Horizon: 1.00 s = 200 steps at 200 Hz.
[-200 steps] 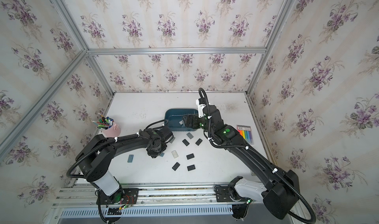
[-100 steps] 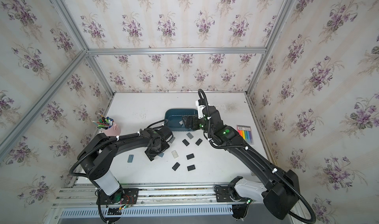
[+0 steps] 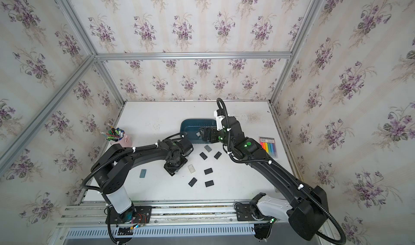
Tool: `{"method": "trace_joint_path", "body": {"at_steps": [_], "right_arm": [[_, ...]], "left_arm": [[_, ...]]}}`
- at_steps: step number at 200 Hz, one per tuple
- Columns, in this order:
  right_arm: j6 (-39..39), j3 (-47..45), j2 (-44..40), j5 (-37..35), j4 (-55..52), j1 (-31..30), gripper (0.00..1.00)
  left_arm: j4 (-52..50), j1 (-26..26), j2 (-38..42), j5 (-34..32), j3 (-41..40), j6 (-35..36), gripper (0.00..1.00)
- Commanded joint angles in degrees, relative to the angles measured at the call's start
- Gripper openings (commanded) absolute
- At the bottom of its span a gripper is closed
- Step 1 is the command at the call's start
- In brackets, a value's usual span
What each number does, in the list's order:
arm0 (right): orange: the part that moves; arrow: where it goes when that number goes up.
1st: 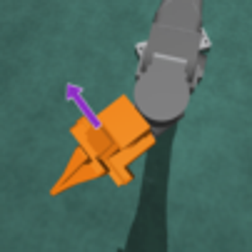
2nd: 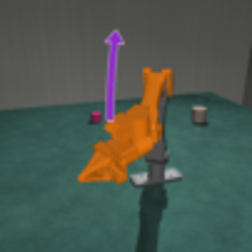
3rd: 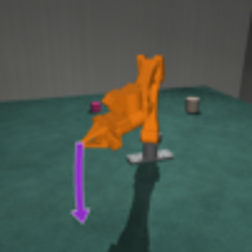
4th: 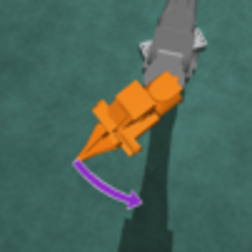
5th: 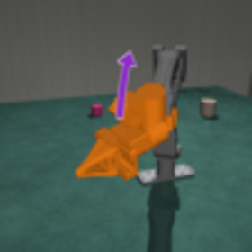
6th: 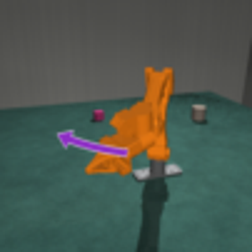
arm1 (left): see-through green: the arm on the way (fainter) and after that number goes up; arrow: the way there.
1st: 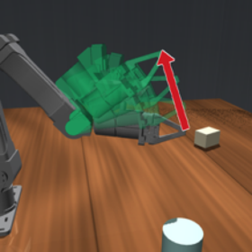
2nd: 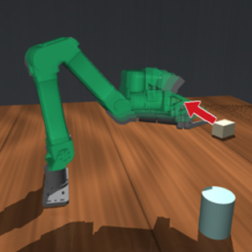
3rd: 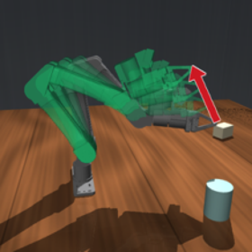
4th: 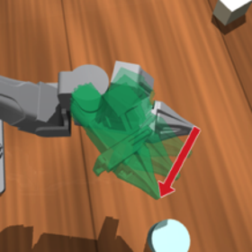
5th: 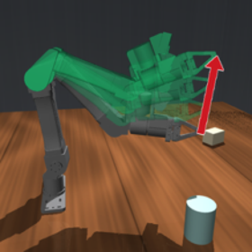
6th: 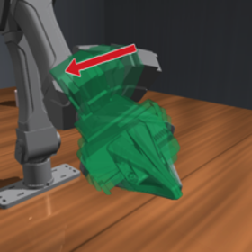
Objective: Put the eraser in the storage box
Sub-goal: Pick up the eraser from the center of the board.
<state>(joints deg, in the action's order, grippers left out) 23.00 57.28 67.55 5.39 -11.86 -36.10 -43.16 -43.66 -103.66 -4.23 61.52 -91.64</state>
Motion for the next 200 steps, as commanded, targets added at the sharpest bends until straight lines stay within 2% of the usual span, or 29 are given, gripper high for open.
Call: {"method": "trace_joint_path", "body": {"at_steps": [1, 10, 27, 53, 86, 172, 200], "right_arm": [[0.14, -0.11, -0.48, 0.46, 1.01, -0.11, 1.0], [0.15, -0.24, -0.66, 0.43, 1.08, -0.11, 1.0], [0.02, -0.5, -0.84, 0.57, 1.07, -0.11, 1.0], [-0.07, -0.5, -0.75, 0.74, 1.0, -0.11, 1.0], [0.07, -0.5, -0.83, 1.03, 1.02, -0.2, 1.0], [0.36, -0.17, -1.45, 0.63, 0.39, -0.34, 1.0], [0.29, -0.04, -1.81, 0.25, 0.3, -0.29, 1.0]], "left_arm": [[-0.47, 0.29, -1.92, 1.2, -1.64, -2.41, 0.62], [-0.22, 0.57, -1.76, 0.86, -2.37, -2.7, 0.61], [-0.09, 1.2, -1.2, 0.3, -3.48, -2.61, 0.51], [-1.0, 1.47, -0.05, -0.65, -4.21, -2.17, 0.42], [-2.54, 1.57, 1.25, -1.9, -4.04, -1.28, 0.39], [-7.69, 1.47, 1.85, -5.03, -1.19, 4.1, 0.06], [-10.58, 1.35, 3.75, -7.42, 0.0, 4.97, 0.04]]}}
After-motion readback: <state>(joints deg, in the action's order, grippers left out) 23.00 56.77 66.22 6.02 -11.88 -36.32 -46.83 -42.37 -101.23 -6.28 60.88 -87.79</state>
